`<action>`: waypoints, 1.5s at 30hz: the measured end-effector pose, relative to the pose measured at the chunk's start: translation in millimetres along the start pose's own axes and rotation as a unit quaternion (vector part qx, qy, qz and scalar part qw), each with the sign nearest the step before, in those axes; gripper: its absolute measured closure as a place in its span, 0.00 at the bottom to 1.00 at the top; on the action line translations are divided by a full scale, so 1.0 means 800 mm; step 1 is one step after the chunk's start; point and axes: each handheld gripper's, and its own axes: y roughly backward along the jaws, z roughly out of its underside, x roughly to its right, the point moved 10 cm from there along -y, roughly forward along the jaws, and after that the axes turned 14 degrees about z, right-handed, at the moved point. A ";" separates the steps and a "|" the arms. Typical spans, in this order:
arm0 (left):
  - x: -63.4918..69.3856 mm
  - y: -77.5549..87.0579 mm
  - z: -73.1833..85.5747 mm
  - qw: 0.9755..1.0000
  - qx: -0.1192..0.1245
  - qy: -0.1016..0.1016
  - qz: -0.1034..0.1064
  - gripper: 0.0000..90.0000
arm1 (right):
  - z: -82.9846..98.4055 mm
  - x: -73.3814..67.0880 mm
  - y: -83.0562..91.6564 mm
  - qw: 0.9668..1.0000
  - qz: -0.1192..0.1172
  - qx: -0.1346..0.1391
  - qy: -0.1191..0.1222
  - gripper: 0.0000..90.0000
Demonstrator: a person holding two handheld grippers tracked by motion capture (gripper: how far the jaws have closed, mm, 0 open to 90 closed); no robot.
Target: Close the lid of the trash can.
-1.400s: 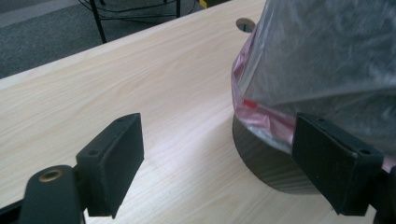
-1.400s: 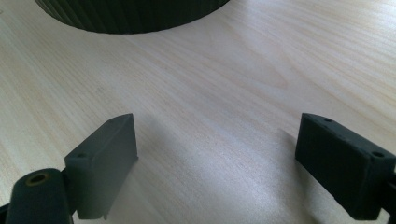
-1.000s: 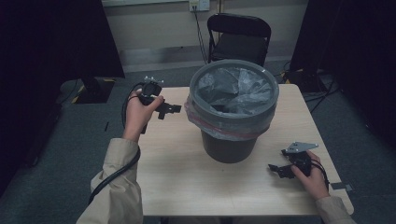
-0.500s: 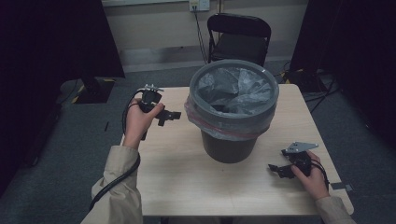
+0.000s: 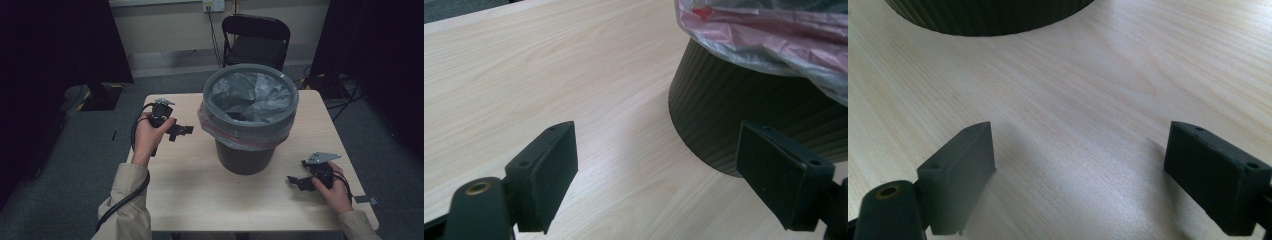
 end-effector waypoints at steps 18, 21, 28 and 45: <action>0.000 -0.012 0.025 1.000 -0.003 0.008 0.012 0.19 | 0.000 0.000 0.000 1.000 0.000 0.000 0.000 0.13; 0.000 -0.015 0.030 1.000 0.000 0.013 0.013 0.19 | 0.000 0.000 0.000 1.000 0.000 0.000 0.000 0.13; -0.001 -0.019 0.040 1.000 -0.004 0.013 0.017 0.19 | 0.000 0.000 0.000 1.000 0.000 0.000 0.000 0.13; -0.002 -0.031 0.067 0.999 -0.006 0.018 0.027 0.19 | 0.000 0.000 0.000 1.000 0.000 0.000 0.000 0.13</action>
